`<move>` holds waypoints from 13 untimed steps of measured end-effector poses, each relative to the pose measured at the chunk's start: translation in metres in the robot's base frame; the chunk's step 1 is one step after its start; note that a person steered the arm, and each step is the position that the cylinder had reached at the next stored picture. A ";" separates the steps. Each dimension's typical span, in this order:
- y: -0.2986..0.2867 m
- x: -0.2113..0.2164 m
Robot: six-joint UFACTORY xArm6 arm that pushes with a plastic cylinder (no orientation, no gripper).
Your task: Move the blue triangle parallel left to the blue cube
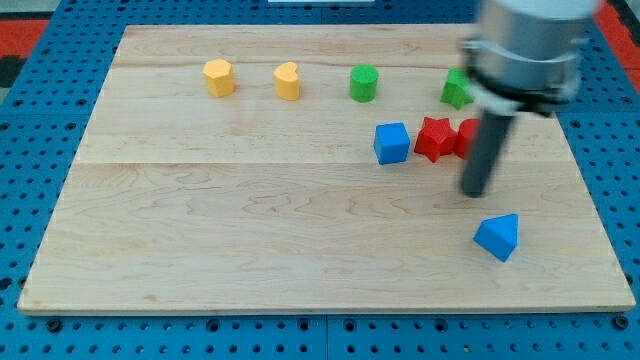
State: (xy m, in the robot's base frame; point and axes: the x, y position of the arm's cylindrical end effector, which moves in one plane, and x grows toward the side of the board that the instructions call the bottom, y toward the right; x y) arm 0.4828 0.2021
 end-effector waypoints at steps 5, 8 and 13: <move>-0.011 0.045; -0.162 0.068; -0.259 -0.018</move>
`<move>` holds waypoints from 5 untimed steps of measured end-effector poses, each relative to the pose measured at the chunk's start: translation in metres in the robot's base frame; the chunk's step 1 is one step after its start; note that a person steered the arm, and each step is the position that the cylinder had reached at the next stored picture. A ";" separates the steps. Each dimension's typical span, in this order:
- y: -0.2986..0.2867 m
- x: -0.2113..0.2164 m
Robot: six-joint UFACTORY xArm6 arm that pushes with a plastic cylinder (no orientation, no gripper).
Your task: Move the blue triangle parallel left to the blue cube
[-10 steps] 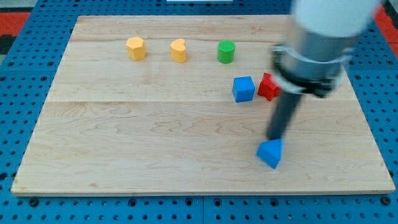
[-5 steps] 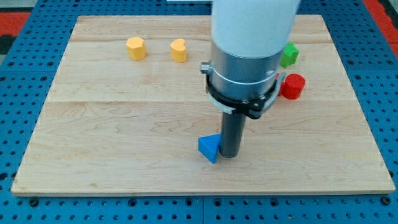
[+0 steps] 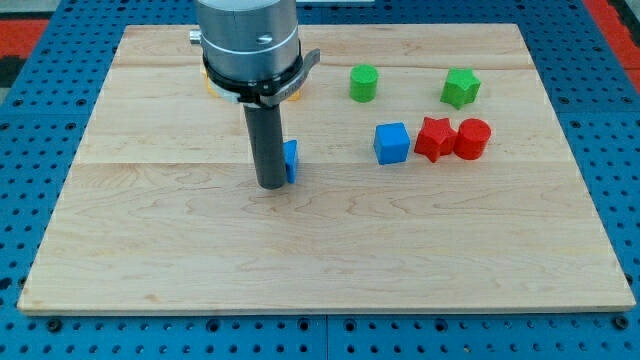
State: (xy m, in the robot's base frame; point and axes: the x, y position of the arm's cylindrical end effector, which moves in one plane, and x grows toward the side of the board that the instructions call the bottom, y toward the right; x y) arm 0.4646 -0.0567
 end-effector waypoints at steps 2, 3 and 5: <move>-0.014 -0.019; -0.035 -0.044; 0.021 -0.056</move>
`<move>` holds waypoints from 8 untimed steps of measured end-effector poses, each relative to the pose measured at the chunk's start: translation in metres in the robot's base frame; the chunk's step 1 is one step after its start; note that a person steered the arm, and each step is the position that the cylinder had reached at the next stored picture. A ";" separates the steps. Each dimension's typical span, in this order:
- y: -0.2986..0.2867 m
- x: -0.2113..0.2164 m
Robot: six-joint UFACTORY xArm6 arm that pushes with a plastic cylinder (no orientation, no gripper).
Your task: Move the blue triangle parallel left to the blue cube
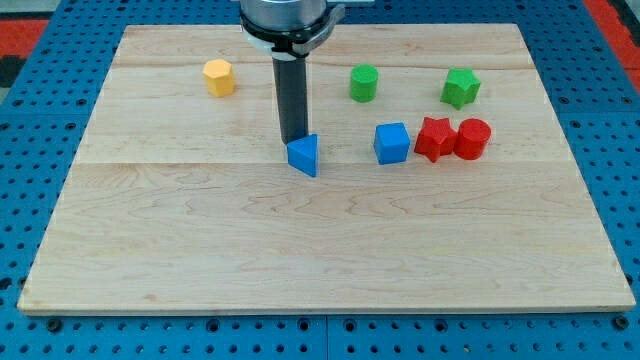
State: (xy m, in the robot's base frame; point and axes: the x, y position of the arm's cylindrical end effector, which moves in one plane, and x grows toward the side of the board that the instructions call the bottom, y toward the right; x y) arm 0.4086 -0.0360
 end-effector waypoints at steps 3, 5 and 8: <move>-0.028 0.043; 0.021 0.024; 0.039 0.050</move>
